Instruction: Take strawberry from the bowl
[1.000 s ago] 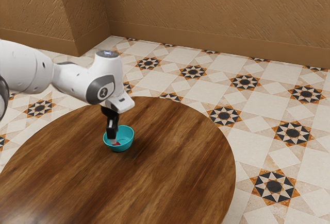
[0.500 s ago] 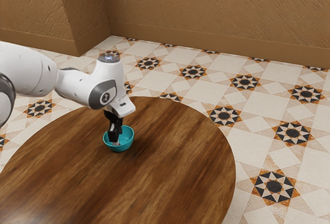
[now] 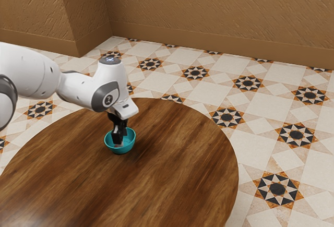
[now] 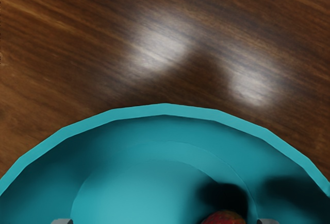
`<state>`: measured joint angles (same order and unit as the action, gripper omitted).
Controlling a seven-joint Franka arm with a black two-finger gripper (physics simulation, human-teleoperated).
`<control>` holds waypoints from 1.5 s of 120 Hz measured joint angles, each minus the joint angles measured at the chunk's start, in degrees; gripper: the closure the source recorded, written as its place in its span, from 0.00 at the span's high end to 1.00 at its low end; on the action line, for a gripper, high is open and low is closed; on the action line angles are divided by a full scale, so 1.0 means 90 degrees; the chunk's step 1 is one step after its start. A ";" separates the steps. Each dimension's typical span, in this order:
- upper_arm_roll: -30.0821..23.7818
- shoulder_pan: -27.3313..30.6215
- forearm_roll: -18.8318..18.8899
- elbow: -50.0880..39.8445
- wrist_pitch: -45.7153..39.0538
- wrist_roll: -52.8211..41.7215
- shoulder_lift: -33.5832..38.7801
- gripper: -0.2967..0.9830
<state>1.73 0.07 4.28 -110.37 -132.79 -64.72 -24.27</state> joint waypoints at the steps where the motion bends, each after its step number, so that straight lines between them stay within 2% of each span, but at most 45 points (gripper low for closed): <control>1: 0.0000 0.0002 -0.0009 -0.0005 -0.0006 -0.0002 0.0004 0.58; 73: 0.0012 0.0107 -0.0161 -0.0375 -0.0230 -0.0054 0.0264 0.58; 132: 0.0011 0.0170 -0.0200 -0.0391 -0.0348 -0.0069 0.0141 0.58; 180: 0.0018 0.0199 -0.0122 -0.0395 -0.0419 0.0020 0.0159 0.36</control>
<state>1.90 1.86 3.18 -113.93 -136.56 -64.54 -22.84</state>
